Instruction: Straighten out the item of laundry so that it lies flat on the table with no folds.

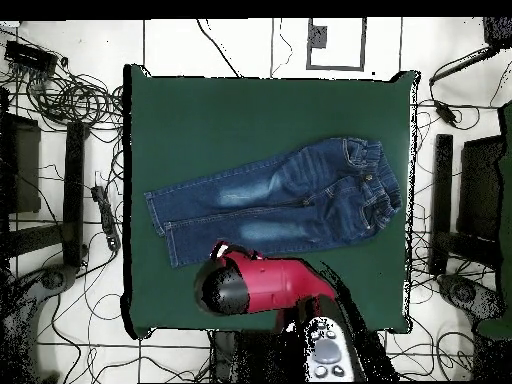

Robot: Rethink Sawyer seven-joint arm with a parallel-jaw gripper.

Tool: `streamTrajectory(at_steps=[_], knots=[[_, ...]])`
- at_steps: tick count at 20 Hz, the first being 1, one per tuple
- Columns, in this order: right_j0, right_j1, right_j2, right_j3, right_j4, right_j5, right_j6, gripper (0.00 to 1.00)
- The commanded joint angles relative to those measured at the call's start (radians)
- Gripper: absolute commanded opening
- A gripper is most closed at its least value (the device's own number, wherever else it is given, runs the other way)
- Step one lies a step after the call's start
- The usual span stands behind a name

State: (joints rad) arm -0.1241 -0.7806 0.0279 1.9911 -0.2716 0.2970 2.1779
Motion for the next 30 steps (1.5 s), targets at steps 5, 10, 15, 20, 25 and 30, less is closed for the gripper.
streamTrajectory(at_steps=[5,10,15,20,25,30], knots=[[0.183,0.013,-0.098,0.088,0.231,-0.061,0.352,1.00],[0.192,0.027,-0.113,0.069,0.248,-0.051,0.310,0.00],[0.214,0.054,-0.130,0.082,0.275,-0.097,0.336,0.00],[0.207,0.138,-0.115,0.091,0.290,-0.206,0.331,0.00],[0.185,0.249,-0.085,0.053,0.297,-0.338,0.315,0.00],[0.294,0.262,-0.143,0.012,0.398,-0.281,0.332,0.00]])
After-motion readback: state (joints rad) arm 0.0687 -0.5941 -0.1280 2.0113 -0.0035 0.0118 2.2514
